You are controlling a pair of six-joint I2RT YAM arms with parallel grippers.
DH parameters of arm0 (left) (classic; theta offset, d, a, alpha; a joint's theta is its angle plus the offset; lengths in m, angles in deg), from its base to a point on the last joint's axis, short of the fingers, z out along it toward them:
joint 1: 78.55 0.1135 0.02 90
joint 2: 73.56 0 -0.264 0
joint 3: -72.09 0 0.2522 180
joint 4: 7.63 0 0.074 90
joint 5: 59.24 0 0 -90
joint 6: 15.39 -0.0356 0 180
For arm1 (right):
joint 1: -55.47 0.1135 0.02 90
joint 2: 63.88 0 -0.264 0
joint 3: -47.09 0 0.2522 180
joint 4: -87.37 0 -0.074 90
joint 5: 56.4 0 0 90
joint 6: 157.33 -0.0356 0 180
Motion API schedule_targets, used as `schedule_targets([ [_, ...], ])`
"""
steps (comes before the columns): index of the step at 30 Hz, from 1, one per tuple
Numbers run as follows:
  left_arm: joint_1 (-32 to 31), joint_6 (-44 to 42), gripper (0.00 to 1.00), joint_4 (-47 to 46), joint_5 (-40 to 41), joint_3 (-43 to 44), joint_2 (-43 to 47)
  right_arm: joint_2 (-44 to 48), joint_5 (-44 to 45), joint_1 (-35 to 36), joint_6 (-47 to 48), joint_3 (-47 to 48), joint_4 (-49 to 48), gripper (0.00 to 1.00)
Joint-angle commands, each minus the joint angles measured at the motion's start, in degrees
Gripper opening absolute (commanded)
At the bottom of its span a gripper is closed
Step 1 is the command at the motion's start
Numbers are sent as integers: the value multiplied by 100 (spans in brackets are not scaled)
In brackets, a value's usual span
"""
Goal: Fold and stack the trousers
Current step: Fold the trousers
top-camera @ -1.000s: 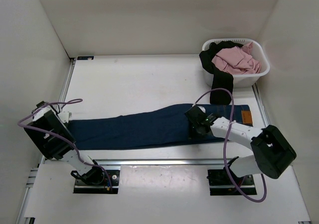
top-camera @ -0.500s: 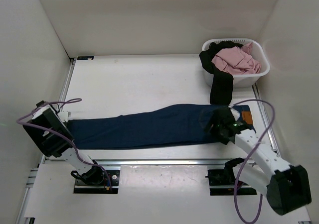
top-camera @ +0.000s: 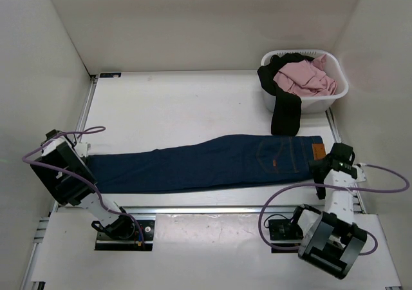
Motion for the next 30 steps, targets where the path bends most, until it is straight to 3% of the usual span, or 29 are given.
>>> schedule_targets([
  [1,25,-26,47,-60,-27,-89,390,-112,-432,-282,-121,-370,-1332,99],
  [4,25,-26,47,-60,34,-90,390,-586,-793,-282,-60,-643,-2264,99],
  [9,25,27,47,-8,165,-90,337,-1247,-784,-571,-7,-723,-2767,93],
  [12,25,27,47,-8,341,-90,285,-1457,-995,-756,-59,-907,-3128,71],
  [13,25,27,48,-8,394,-90,284,-1536,-995,-826,-60,-907,-3128,60],
  [14,25,27,48,-8,395,-90,284,-1711,-1100,-827,-60,-907,-3181,39],
  [16,25,79,52,-8,465,-29,284,-1940,-1328,-967,-60,-907,-3251,23],
  [17,25,80,52,-8,517,-28,284,-1994,-1329,-1054,18,-907,-3304,7],
  [18,25,80,55,62,518,24,284,-1994,-1382,-1125,80,-907,-3304,1],
  [25,25,80,56,484,465,725,460,-1223,-682,-1196,984,-294,-2708,0],
  [28,25,133,59,695,307,956,574,-1028,100,-776,1714,646,-1882,0],
  [30,-45,133,59,695,254,878,574,-800,716,-100,2196,1129,-1688,0],
])
